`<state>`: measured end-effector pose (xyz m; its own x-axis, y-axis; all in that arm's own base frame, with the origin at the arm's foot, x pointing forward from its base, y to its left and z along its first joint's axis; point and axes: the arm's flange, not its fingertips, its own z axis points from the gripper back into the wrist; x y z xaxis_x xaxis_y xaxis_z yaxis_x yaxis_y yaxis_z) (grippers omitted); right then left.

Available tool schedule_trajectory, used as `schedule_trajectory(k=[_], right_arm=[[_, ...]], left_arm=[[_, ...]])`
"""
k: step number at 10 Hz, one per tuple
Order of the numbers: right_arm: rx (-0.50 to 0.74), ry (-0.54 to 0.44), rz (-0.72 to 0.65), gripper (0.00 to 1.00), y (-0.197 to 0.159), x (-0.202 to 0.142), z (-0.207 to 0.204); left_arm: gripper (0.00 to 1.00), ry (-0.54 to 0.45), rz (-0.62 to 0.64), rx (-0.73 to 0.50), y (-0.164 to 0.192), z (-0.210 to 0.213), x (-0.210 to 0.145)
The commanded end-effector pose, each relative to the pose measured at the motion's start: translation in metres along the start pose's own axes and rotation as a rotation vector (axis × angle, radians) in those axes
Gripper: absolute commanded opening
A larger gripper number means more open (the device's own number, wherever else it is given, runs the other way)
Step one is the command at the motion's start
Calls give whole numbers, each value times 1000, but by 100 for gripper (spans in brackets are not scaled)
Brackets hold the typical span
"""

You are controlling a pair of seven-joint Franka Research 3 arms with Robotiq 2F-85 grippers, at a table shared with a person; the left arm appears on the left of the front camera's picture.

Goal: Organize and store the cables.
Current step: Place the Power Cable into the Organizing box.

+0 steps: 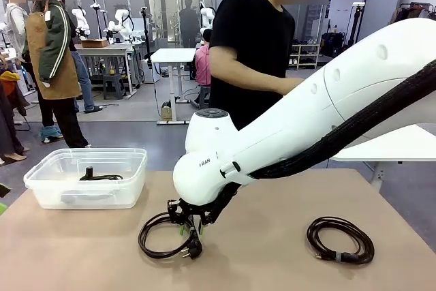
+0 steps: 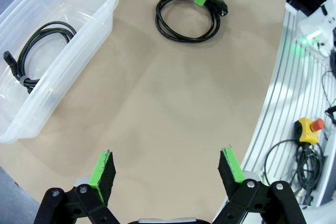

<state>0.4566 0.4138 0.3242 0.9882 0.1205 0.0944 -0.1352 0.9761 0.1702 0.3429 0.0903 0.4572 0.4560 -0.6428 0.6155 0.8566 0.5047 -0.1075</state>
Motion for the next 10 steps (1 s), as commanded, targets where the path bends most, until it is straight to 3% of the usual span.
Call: schedule_trajectory(k=[1,4,9,10], right_arm=[[-40,-60,-49,96,-3,-4,6],[-26,-129,21,100,-29,-12,38],[-13,-213,287,100,-137,-44,111],[-1,-235,336,100,-163,-56,124]], left_arm=[[100,-5,12,-3,0,0,1],[100,0,0,0,0,0,0],[100,-5,143,31,-66,-71,97],[100,-2,218,52,-77,-88,119]])
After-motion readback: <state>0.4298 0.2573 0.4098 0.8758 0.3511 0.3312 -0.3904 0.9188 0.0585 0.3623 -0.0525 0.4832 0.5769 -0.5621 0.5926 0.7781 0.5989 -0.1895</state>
